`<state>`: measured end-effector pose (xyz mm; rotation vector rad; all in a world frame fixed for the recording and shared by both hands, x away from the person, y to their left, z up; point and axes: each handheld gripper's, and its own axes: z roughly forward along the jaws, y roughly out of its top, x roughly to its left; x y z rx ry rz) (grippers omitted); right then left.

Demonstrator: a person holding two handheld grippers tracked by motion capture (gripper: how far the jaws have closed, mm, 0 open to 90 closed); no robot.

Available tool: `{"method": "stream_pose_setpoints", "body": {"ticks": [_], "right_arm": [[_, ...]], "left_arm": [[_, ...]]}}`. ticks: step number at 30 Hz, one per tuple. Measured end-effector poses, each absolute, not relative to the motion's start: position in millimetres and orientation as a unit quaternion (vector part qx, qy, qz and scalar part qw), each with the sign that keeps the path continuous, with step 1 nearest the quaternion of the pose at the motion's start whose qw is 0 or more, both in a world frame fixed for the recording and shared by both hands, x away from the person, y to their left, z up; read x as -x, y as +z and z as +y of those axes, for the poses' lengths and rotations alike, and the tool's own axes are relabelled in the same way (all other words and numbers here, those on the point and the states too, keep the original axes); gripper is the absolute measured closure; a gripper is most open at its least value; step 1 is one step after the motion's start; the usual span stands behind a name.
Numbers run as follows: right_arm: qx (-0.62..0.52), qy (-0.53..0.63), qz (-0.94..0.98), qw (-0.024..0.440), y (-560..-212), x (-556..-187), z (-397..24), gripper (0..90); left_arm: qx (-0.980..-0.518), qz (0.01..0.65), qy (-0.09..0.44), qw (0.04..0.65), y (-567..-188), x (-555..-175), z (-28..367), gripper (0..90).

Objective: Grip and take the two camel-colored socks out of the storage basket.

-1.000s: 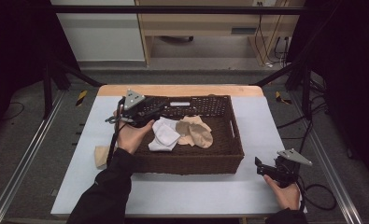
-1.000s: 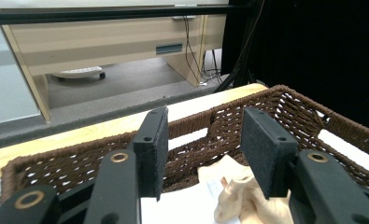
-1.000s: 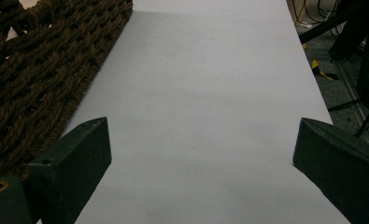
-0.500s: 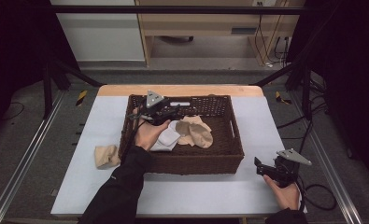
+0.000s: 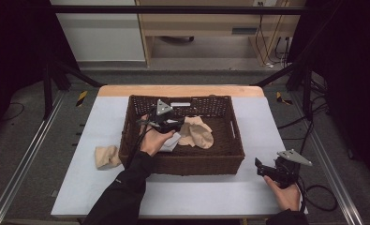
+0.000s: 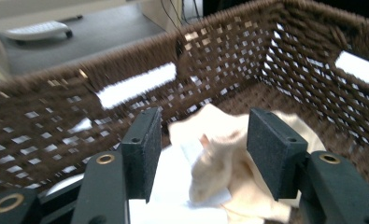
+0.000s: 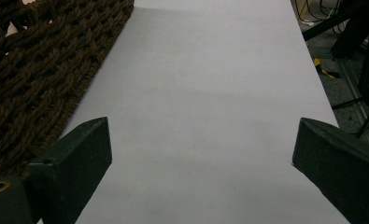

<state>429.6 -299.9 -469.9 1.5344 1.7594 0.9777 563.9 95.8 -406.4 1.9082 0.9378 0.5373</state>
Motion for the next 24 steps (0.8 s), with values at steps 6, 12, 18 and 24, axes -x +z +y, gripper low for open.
{"method": "stream_pose_setpoints", "body": {"ticks": [6, 12, 18, 24], "right_arm": [[-0.579, 0.368, 0.663, 0.3, -470.2, -429.8, -299.8, 5.0], [-0.578, 0.368, 0.664, 0.299, -470.3, -430.2, -299.3, 5.1], [-0.578, 0.367, 0.665, 0.298, -470.3, -430.6, -298.2, 5.2], [-0.578, 0.367, 0.665, 0.298, -470.2, -430.1, -298.2, 5.3]], "left_arm": [[-0.79, 0.376, 0.2, 0.441, -415.2, -566.4, 93.4, 45.2], [-0.811, 0.359, 0.2, 0.416, -420.9, -568.5, 89.3, 49.6], [-0.833, 0.337, 0.186, 0.398, -423.4, -568.2, 87.5, 71.2], [-0.841, 0.327, 0.178, 0.392, -421.2, -565.3, 86.0, 85.8]]}}
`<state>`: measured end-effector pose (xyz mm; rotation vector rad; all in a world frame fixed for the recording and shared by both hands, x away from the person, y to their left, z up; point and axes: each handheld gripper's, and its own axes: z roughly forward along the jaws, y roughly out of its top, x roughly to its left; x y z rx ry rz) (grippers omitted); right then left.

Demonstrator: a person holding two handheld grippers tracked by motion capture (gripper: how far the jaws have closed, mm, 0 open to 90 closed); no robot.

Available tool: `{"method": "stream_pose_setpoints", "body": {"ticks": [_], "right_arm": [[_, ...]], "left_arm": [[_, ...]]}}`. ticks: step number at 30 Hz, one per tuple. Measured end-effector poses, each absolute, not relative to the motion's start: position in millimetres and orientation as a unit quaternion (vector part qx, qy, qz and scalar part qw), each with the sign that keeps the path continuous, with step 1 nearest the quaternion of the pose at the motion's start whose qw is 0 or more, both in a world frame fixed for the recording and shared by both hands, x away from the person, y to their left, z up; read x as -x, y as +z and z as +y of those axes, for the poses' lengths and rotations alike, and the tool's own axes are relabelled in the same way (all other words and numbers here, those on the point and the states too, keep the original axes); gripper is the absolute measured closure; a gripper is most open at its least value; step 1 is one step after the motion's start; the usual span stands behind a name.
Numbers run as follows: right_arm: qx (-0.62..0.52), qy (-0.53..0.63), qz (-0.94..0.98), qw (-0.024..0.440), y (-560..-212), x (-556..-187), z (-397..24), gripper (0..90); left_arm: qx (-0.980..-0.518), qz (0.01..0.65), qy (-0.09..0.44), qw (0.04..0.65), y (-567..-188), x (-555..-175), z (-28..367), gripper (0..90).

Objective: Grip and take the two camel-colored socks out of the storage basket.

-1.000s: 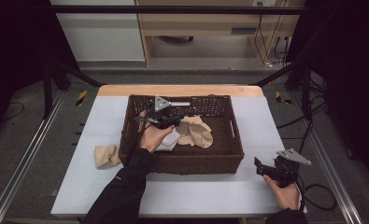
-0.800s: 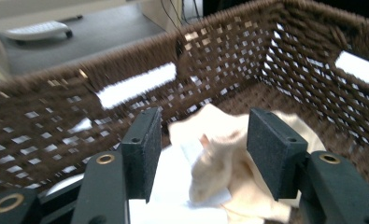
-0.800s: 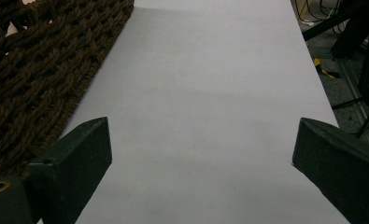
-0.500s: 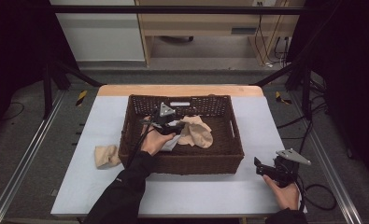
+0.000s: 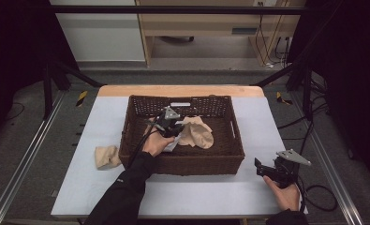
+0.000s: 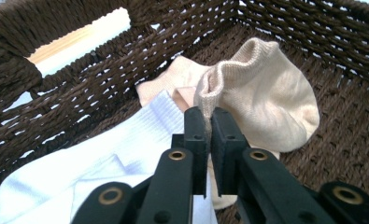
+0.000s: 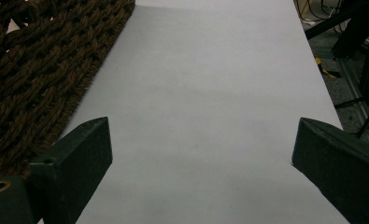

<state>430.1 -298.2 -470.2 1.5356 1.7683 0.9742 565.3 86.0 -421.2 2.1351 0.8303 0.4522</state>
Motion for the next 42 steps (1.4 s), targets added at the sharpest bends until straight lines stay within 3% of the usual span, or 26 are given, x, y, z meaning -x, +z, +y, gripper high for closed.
{"method": "stream_pose_setpoints", "body": {"ticks": [15, 21, 42], "right_arm": [[-0.578, 0.368, 0.665, 0.299, -469.7, -429.1, -299.2, 5.4], [-0.578, 0.367, 0.665, 0.298, -470.1, -429.6, -298.9, 5.4], [-0.579, 0.365, 0.665, 0.299, -470.3, -429.8, -299.2, 5.4]], "left_arm": [[-0.829, 0.35, 0.164, 0.405, -409.8, -558.5, 94.3, 87.3], [-0.827, 0.352, 0.183, 0.398, -398.1, -550.7, 118.6, 87.4], [-0.749, 0.346, 0.208, 0.525, -334.2, -512.5, 166.1, 87.6]]}}
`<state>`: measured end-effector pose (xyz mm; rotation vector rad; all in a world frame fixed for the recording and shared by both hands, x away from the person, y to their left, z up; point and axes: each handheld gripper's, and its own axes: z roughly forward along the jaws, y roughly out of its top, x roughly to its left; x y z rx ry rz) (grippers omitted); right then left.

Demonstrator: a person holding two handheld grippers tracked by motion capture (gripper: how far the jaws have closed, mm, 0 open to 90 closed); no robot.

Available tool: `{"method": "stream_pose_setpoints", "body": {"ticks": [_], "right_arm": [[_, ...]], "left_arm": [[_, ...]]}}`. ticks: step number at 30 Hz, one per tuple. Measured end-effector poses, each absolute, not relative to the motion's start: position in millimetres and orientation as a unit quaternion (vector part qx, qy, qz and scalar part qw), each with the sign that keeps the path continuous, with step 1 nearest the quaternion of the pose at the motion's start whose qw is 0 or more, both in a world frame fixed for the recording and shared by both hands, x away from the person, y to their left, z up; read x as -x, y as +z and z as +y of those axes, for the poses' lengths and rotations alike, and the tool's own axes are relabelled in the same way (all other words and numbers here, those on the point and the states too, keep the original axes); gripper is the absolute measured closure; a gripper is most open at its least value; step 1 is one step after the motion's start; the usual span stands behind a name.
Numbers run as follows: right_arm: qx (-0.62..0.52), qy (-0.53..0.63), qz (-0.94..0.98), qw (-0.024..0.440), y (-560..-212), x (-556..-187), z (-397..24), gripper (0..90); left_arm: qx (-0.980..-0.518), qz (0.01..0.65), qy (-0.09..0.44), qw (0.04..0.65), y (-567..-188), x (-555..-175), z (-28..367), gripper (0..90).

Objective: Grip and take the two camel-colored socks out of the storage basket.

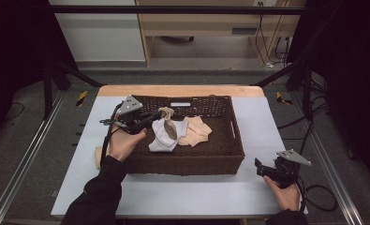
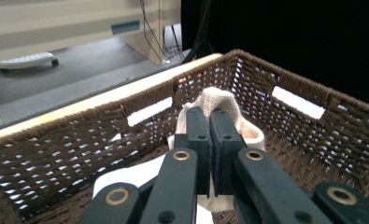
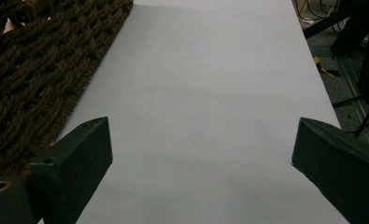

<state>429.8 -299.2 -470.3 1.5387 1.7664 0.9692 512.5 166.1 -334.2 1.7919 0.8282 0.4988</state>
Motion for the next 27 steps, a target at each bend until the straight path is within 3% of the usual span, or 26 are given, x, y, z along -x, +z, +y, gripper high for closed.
{"method": "stream_pose_setpoints", "body": {"ticks": [27], "right_arm": [[-0.581, 0.363, 0.664, 0.299, -470.4, -429.7, -298.9, 5.4]], "left_arm": [[-0.654, 0.371, 0.272, 0.6, -278.8, -472.1, 254.1, 87.6]]}}
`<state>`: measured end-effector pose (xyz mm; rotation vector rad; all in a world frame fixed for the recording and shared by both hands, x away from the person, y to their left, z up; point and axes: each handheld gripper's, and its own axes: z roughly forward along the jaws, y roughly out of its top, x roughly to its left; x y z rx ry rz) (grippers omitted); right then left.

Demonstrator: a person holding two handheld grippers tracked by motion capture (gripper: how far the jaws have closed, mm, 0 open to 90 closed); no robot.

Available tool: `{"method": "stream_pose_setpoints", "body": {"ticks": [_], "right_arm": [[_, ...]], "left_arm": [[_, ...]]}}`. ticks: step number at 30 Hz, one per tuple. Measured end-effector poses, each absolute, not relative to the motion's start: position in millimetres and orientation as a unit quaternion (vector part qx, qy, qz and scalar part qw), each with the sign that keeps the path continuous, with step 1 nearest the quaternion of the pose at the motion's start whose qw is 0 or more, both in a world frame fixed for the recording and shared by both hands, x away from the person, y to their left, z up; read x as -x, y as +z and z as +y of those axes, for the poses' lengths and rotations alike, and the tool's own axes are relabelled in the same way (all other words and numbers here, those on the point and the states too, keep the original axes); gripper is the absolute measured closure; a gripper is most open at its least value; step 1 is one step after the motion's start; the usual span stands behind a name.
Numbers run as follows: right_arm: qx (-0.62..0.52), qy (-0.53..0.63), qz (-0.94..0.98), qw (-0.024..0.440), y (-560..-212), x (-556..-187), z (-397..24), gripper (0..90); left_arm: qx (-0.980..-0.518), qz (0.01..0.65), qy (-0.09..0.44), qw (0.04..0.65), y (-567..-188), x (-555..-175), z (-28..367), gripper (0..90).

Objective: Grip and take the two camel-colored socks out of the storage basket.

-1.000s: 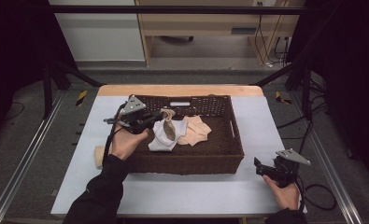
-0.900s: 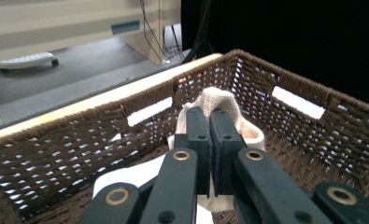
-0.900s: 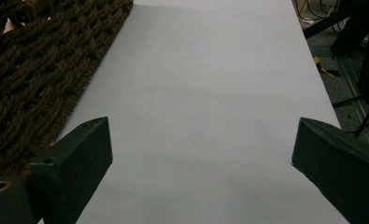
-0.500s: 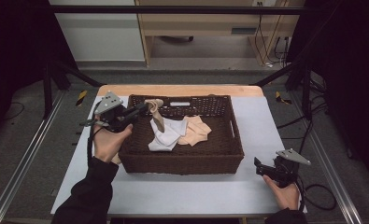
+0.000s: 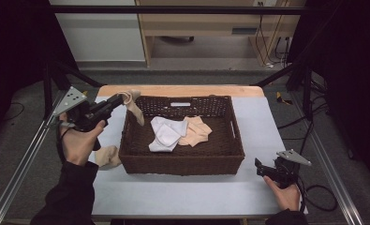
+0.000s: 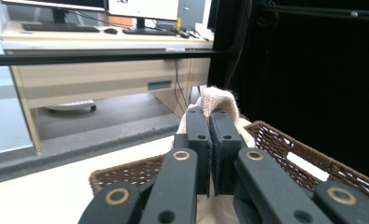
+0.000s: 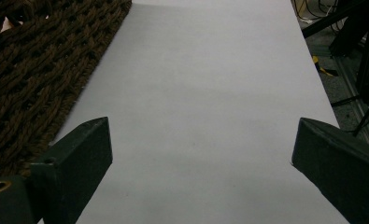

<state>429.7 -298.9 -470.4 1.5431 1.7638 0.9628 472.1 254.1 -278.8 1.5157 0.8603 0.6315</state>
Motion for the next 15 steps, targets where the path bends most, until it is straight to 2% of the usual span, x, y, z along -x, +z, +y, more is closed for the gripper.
{"method": "stream_pose_setpoints", "body": {"ticks": [7, 15], "right_arm": [[-0.58, 0.362, 0.665, 0.301, -470.5, -429.9, -298.9, 5.4], [-0.581, 0.361, 0.665, 0.301, -470.7, -429.7, -298.3, 5.4]], "left_arm": [[-0.636, 0.387, 0.288, 0.603, -276.6, -463.0, 284.4, 87.6], [-0.618, 0.416, 0.298, 0.597, -292.6, -451.3, 321.2, 87.6]]}}
